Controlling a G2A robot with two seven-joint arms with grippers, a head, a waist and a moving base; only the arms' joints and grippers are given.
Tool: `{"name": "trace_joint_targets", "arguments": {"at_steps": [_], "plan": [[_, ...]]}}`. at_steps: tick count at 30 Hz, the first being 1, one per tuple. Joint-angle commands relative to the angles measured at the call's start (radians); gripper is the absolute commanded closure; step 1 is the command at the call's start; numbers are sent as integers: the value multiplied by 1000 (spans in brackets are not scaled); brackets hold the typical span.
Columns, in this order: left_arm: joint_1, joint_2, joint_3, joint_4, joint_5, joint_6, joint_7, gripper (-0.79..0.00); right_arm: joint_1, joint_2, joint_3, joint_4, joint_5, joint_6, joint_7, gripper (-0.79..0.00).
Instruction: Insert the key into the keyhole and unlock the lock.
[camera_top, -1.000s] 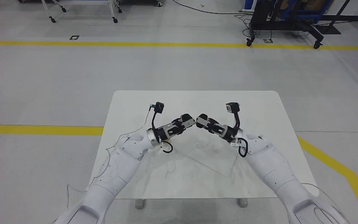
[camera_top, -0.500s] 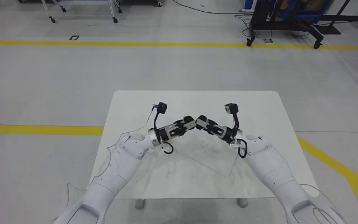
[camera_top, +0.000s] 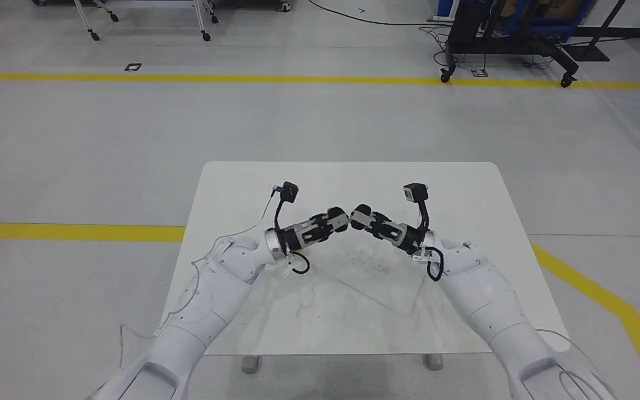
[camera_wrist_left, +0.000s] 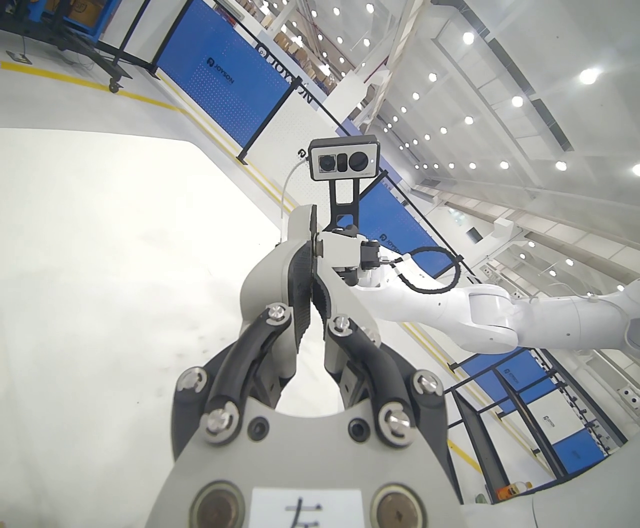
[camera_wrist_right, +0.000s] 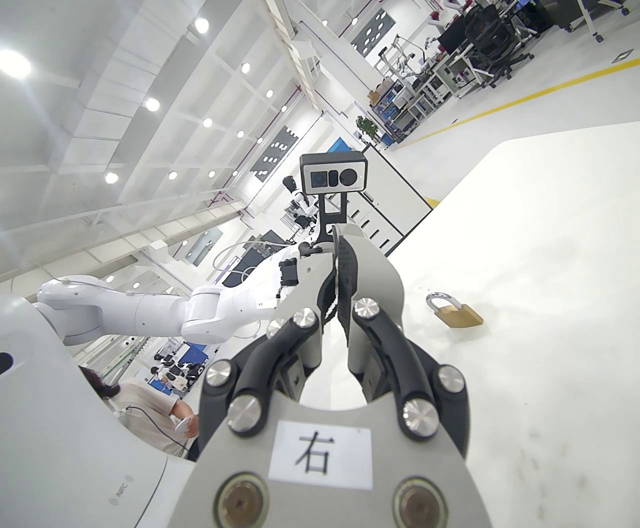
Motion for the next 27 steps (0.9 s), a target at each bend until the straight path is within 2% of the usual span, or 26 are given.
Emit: {"name": "trace_joint_targets", "arguments": {"at_steps": [1,8,9,10,12,20,22,23,27], "plan": [[0,1,-2,-1,-3,-1,-3,0,-1,-1,5,0,-1,0,2,0],[4,2,-1,2,-71,-13,-35,0,-3,-7,20,1,-1,0,9,0],[2,3,0,4,-80,-13,-43,-22,-4,-8,22,1,-1,0,10,0],[2,2,2,5,-91,-14,-52,-99,-4,-9,23,0,-1,0,12,0],[-1,2,6,9,-103,-15,-66,-126,-5,-11,27,1,-1,0,15,0],[-8,-1,20,16,-124,-16,-86,-111,-7,-18,38,3,2,0,28,0],[-10,-2,22,18,-125,-18,-87,-65,-7,-20,40,4,5,0,32,0],[-11,-2,23,20,-126,-18,-88,-9,-8,-21,41,5,6,0,35,0],[-13,-4,30,20,-127,-19,-87,0,-9,-23,48,5,5,0,42,0]]}}
